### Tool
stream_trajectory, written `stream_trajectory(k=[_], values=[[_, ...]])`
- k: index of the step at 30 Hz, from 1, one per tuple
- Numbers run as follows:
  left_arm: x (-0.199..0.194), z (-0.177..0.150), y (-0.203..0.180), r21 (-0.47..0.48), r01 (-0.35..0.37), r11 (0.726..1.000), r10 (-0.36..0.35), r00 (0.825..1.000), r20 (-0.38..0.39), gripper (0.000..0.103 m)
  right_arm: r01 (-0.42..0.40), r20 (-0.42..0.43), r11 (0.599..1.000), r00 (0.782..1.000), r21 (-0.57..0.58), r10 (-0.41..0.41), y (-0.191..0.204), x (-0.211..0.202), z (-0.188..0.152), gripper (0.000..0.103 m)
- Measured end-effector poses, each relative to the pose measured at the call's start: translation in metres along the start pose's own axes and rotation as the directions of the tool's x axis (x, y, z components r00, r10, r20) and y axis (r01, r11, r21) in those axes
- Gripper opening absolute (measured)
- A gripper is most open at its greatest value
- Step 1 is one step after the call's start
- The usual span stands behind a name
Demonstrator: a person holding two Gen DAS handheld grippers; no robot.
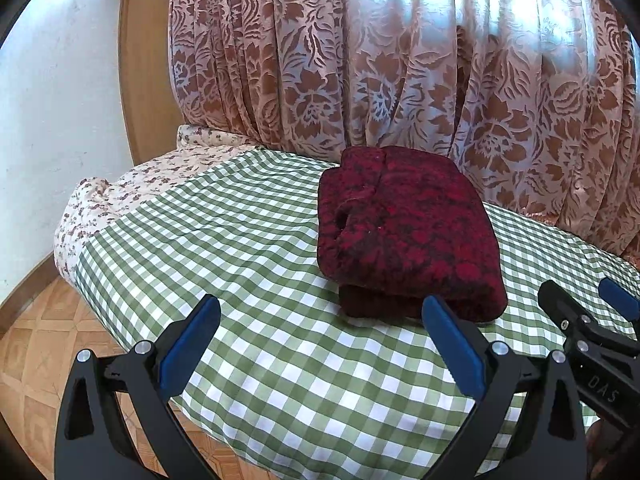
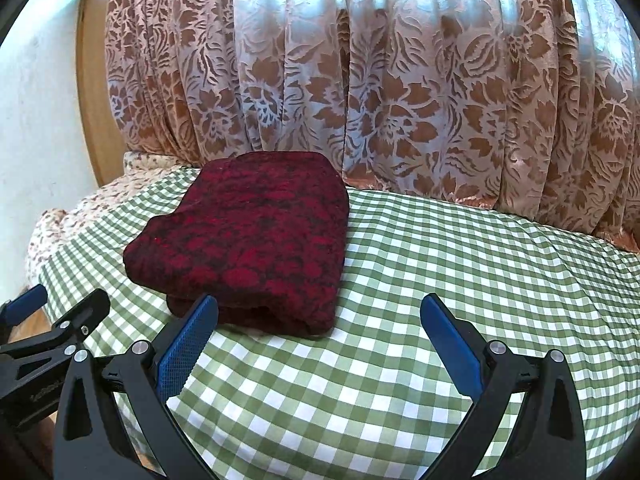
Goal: Fold small clothes
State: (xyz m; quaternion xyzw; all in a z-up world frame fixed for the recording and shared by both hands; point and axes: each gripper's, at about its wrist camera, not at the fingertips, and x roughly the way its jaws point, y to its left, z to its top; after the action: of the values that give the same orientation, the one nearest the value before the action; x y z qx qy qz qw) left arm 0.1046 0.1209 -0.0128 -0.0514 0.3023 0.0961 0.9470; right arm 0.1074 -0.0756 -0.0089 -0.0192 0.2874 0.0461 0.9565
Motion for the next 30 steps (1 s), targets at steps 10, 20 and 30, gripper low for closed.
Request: stream_trajectory(k=[10, 20, 30], values=[[-0.0055, 0.0042, 0.0041, -0.007, -0.001, 1.0, 0.001, 1.0, 0.021, 0.101, -0.009, -0.001, 1.0, 1.0, 0.007, 0.009, 0.0007, -0.0016, -0.001, 0.1], [-0.006, 0.0063, 0.0057, -0.02, -0.009, 1.0, 0.01, 1.0, 0.013, 0.101, -0.012, 0.003, 1.0, 1.0, 0.002, 0.012, 0.0041, -0.0023, -0.0009, 0.1], [-0.0069, 0.008, 0.0075, -0.027, -0.011, 1.0, 0.011, 1.0, 0.02, 0.101, -0.016, 0.006, 1.0, 1.0, 0.001, 0.016, 0.0075, -0.0025, 0.0005, 0.1]])
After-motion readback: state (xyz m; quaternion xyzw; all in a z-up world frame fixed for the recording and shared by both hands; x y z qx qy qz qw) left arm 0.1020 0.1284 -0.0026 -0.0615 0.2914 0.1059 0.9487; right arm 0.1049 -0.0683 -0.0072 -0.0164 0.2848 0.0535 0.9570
